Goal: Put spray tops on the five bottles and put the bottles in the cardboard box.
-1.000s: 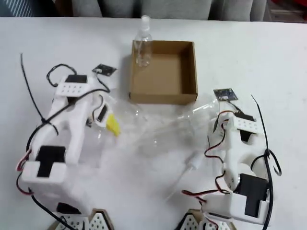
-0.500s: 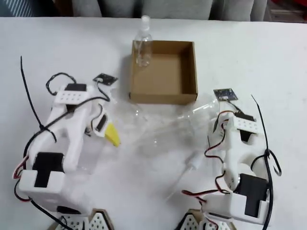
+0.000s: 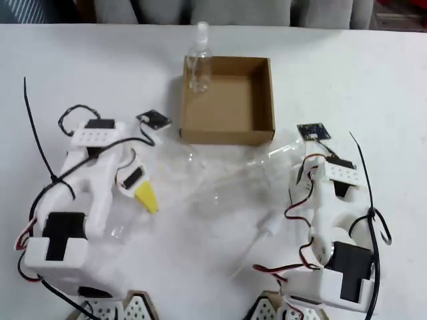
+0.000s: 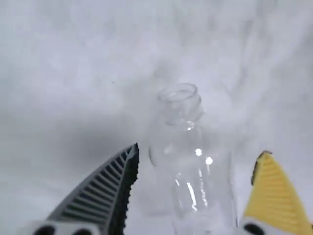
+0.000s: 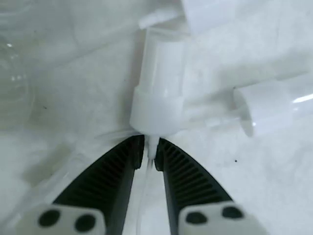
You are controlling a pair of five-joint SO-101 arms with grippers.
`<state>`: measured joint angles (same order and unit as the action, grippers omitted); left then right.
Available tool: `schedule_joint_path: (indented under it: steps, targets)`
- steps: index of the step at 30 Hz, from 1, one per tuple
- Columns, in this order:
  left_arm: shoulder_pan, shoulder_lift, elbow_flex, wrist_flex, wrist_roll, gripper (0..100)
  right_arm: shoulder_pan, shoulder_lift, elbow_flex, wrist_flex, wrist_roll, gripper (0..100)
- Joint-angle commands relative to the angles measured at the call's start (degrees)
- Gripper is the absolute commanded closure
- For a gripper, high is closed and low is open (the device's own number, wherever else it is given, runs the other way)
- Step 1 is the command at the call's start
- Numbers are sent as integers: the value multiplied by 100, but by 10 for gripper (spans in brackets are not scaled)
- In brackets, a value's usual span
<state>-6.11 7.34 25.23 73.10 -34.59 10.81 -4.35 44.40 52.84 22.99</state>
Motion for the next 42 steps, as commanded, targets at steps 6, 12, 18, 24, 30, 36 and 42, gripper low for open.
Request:
schedule_joint_path:
  steps: [6, 12, 18, 24, 30, 36, 42]
  targets:
    - [-110, -1332, 1240, -1231, -9, 647, -145, -119, 18, -145, 18, 981]
    - [-101, -1604, 1257, -1301, 255, 646, -145, -119, 18, -145, 18, 981]
    - [-92, -725, 826, -1310, 246, 648, -136, -119, 26, -127, 18, 981]
    - [-84, -347, 677, -1495, 255, 649, -127, -119, 26, -127, 18, 981]
    - [31, -312, 695, -1468, 255, 774, -127, -119, 26, -127, 18, 981]
    - [-22, -321, 703, -1310, 369, 966, -119, -119, 26, -127, 18, 981]
    - [-637, -347, 695, -1468, 1688, 980, -136, -259, -158, 541, -44, 982]
